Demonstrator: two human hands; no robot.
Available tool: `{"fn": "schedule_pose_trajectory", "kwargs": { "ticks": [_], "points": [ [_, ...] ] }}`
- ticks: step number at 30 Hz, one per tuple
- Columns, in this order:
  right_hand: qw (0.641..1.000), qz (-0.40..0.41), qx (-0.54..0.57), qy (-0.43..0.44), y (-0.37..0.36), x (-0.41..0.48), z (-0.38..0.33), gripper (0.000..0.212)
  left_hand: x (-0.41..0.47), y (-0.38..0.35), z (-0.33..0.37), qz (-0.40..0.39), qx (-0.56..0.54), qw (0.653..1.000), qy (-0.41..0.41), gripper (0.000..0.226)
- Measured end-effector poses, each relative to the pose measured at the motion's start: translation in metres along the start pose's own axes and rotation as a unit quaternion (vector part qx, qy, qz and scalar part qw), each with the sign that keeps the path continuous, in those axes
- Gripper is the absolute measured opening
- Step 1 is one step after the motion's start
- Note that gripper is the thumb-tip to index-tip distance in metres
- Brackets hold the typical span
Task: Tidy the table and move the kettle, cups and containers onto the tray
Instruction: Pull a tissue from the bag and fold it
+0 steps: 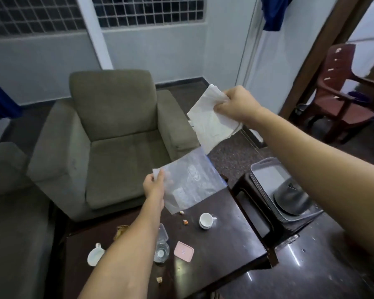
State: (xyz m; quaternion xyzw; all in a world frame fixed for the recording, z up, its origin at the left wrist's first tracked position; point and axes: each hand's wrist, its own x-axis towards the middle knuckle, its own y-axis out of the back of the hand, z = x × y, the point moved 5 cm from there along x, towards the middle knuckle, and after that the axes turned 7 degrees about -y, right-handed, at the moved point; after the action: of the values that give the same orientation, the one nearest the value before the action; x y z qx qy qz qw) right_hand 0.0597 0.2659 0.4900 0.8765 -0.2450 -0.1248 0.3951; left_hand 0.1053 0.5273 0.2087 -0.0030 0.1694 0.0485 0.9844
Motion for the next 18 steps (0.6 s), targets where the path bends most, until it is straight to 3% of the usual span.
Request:
{"fn": "schedule_pose_trajectory", "kwargs": {
  "ticks": [5,8,13,18],
  "points": [
    [0.979,-0.066,0.151,-0.122,-0.033,0.004,0.104,0.006,-0.005,-0.071,-0.062,-0.044,-0.004,0.998,0.050,0.030],
    [0.959,-0.075,0.200,-0.185,-0.055,0.007,0.172,0.014,0.003,-0.114,-0.097,-0.083,-0.013,0.993,0.084,0.027],
    [0.938,-0.052,0.234,-0.250,-0.083,0.015,0.275,0.004,0.029,-0.179,-0.148,-0.127,-0.016,0.985,0.117,0.020],
    [0.925,-0.054,0.258,-0.275,-0.116,0.015,0.335,0.011,0.060,-0.205,-0.213,-0.140,0.030,0.977,0.159,0.024]
  ]
}}
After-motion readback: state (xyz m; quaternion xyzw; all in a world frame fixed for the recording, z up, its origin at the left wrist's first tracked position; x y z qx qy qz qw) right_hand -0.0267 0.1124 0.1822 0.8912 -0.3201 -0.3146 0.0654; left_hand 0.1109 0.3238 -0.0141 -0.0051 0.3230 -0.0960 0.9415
